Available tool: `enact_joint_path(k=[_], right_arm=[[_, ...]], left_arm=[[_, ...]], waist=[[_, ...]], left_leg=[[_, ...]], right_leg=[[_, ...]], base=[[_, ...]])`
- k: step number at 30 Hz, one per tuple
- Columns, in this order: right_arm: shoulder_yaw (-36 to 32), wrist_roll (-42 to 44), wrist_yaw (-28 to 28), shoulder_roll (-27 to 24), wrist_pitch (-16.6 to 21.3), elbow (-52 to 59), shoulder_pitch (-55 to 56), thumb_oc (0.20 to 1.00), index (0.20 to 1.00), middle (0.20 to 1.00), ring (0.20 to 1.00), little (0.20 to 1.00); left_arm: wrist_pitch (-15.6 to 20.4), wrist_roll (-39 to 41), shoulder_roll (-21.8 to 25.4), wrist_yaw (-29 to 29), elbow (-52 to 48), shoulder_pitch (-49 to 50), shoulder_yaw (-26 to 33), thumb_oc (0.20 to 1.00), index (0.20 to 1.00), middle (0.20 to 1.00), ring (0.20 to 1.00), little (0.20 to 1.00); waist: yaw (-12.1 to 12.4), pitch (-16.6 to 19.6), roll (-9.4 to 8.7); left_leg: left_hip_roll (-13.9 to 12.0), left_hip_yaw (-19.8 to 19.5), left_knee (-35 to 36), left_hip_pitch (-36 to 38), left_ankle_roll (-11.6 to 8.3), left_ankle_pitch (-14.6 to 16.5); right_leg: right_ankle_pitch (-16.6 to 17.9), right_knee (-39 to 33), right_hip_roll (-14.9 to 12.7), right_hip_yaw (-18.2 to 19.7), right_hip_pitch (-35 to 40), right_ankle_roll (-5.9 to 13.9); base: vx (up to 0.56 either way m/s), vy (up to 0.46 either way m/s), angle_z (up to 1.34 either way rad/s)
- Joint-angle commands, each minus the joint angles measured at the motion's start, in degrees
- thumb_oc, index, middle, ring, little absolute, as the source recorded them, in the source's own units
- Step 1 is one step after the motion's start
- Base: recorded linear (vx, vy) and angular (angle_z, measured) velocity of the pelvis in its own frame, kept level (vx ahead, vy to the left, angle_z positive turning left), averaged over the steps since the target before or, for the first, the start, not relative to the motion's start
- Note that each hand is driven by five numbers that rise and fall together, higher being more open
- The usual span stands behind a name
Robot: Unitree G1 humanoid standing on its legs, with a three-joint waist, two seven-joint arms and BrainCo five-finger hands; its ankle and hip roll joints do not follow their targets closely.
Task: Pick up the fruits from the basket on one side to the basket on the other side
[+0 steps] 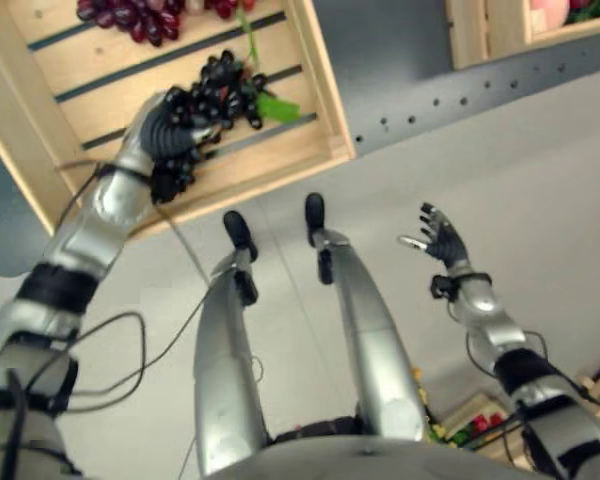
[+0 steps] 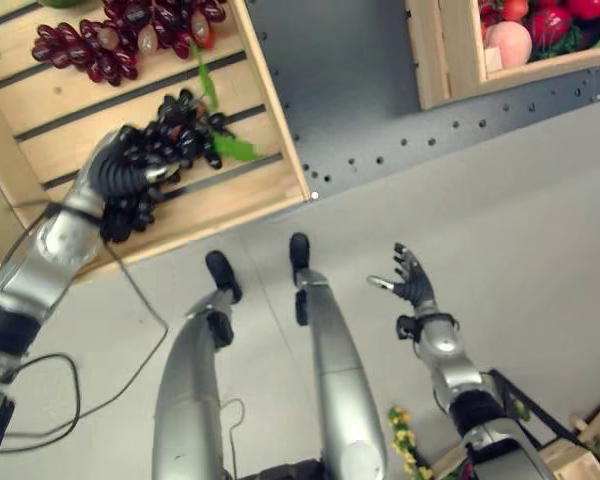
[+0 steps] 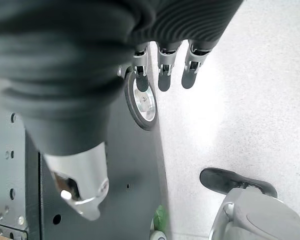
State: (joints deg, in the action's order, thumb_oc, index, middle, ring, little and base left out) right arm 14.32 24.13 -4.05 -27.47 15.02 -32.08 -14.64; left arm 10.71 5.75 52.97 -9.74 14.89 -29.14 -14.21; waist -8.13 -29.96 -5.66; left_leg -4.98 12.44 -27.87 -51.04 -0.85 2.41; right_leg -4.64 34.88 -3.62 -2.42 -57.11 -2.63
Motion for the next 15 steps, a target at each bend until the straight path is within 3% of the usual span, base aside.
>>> enact_joint_path(k=[1,8,15], right_arm=[[-2.9,-1.1,0.4,-3.4,2.2,4.1,5.0,1.000,1.000,1.000,1.000,1.000],[-4.2,-3.0,0.4,-3.8,2.2,5.7,6.9,1.000,1.000,1.000,1.000,1.000],[-6.5,-0.5,2.4,-6.0,3.6,13.1,7.5,1.000,1.000,1.000,1.000,1.000]], left_arm=[[7.8,9.7,0.3,-0.3,-9.6,5.1,6.6,0.200,0.200,0.200,0.200,0.200],[10.4,19.1,-2.8,2.0,-18.2,14.9,13.4,0.200,0.200,0.200,0.200,0.200],[12.3,25.7,-5.6,3.9,-22.6,16.8,15.8,0.200,0.200,0.200,0.200,0.200]], waist=[[0.3,1.3,2.35],[1.3,0.8,2.73],[1.5,0.4,2.99]], left_leg=[[-1.3,-3.2,-0.1,3.8,-0.97,4.9],[-1.0,-3.3,1.9,5.9,-1.28,3.8],[-0.9,-3.5,3.2,7.2,-1.58,3.1]], right_leg=[[0.5,-5.0,-1.1,0.1,3.5,6.91],[1.0,-6.5,-1.5,-0.3,5.5,7.06],[1.0,-6.8,-1.6,-0.6,6.8,7.16]], base=[[-0.01,0.004,0.10],[-0.01,0.000,0.08],[0.00,0.000,0.04]])
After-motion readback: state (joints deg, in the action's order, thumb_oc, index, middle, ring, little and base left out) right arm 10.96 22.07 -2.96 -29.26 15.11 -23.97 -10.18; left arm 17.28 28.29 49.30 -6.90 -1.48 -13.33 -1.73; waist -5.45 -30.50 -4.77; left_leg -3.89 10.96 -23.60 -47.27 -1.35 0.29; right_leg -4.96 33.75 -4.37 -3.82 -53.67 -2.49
